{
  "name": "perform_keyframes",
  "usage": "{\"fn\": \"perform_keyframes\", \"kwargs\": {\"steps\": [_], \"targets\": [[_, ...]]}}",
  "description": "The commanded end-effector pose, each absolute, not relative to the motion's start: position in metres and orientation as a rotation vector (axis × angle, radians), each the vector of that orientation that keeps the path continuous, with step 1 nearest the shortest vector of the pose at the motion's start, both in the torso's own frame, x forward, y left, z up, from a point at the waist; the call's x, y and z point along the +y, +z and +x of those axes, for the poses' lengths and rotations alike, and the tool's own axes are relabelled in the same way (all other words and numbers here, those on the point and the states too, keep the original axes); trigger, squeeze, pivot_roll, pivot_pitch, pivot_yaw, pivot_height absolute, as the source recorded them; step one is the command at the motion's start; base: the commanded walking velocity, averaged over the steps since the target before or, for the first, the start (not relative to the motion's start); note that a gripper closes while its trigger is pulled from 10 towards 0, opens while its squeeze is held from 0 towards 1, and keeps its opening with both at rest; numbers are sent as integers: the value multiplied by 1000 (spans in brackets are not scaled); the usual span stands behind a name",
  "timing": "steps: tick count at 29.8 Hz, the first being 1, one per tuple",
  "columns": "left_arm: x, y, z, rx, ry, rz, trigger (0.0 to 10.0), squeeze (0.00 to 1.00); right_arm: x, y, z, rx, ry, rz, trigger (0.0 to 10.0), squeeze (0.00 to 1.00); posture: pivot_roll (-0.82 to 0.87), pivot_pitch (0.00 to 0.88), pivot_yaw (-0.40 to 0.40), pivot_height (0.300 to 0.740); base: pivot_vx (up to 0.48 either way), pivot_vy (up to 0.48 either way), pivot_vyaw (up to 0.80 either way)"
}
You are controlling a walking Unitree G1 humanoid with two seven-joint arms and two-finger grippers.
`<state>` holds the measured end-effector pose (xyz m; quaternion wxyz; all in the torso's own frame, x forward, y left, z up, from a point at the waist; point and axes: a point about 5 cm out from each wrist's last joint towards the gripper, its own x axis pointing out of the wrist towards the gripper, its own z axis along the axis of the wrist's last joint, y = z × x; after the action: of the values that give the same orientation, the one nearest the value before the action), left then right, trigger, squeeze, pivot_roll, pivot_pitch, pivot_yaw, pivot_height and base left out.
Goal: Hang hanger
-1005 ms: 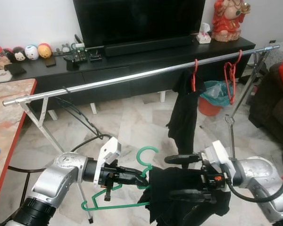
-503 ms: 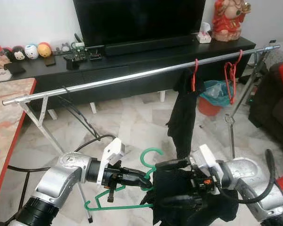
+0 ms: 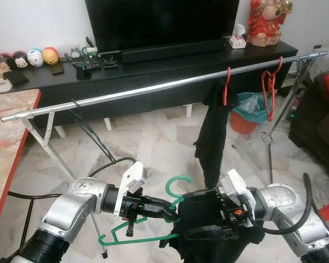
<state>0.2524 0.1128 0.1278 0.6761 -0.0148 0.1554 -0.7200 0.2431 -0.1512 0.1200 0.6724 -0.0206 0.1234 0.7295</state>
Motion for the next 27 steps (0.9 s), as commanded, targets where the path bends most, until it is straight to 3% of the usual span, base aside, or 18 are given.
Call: {"fn": "perform_keyframes", "kwargs": {"steps": [1,9,27], "targets": [[110,144,257,276,-1638,-10,10000,0,-150,116,240,312,1687,-86,0,0,16,28,36,740,0,0,0],[111,143,259,278,-1627,2,10000,0,-162,102,238,424,1675,-218,0,0,16,29,35,740,0,0,0],[110,142,260,273,-1608,5,10000,0,-167,104,244,436,1665,-268,0,0,11,37,28,740,0,0,0]]}}
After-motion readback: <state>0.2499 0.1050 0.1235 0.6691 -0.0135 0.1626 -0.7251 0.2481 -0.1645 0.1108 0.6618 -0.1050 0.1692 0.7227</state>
